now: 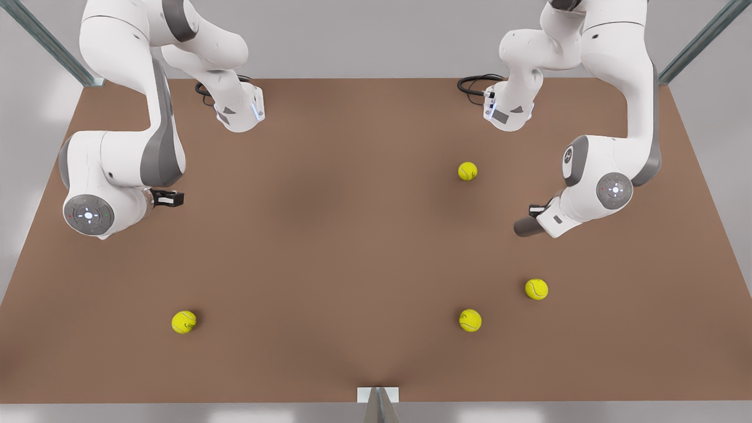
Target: Put the tennis tube upright
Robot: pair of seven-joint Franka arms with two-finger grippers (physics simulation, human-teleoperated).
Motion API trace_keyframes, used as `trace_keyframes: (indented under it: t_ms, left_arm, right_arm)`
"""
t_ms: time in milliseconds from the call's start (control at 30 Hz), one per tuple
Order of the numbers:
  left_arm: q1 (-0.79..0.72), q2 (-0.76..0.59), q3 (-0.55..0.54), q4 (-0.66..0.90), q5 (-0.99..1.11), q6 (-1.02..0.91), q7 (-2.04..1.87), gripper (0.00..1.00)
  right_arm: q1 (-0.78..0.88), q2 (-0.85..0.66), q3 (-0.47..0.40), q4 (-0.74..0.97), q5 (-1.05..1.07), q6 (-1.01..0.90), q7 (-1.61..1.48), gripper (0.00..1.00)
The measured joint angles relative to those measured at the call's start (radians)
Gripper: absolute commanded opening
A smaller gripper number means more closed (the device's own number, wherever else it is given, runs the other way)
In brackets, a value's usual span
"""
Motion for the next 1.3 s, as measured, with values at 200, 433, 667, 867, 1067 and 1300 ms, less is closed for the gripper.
trace_keyframes:
  t_ms: [200,433,667,867,1067,1300]
  left_arm:
    - [0.000,0.006,0.000,0.000,-0.007,-0.008,0.001,1.00]
    - [-0.003,0.005,0.000,0.002,-0.003,-0.022,-0.010,1.00]
    - [-0.009,-0.010,0.000,0.002,-0.001,-0.043,-0.021,1.00]
    - [-0.009,-0.012,0.000,0.003,-0.001,-0.043,-0.021,1.00]
    - [-0.016,-0.024,-0.002,0.005,-0.001,-0.046,-0.021,1.00]
    - [-0.007,-0.023,-0.001,0.291,0.000,-0.257,-0.009,1.00]
  right_arm:
    - [0.000,0.000,0.000,0.000,0.001,0.000,0.000,1.00]
    - [0.000,0.000,0.000,0.000,0.001,0.000,0.000,1.00]
    - [0.000,0.000,0.000,0.000,0.001,0.000,0.000,1.00]
    - [0.000,0.000,0.000,0.000,0.000,0.000,0.000,1.00]
    - [-0.001,0.000,0.000,0.003,0.000,0.000,0.000,1.00]
    - [-0.002,0.000,0.000,0.005,0.000,0.000,-0.001,1.00]
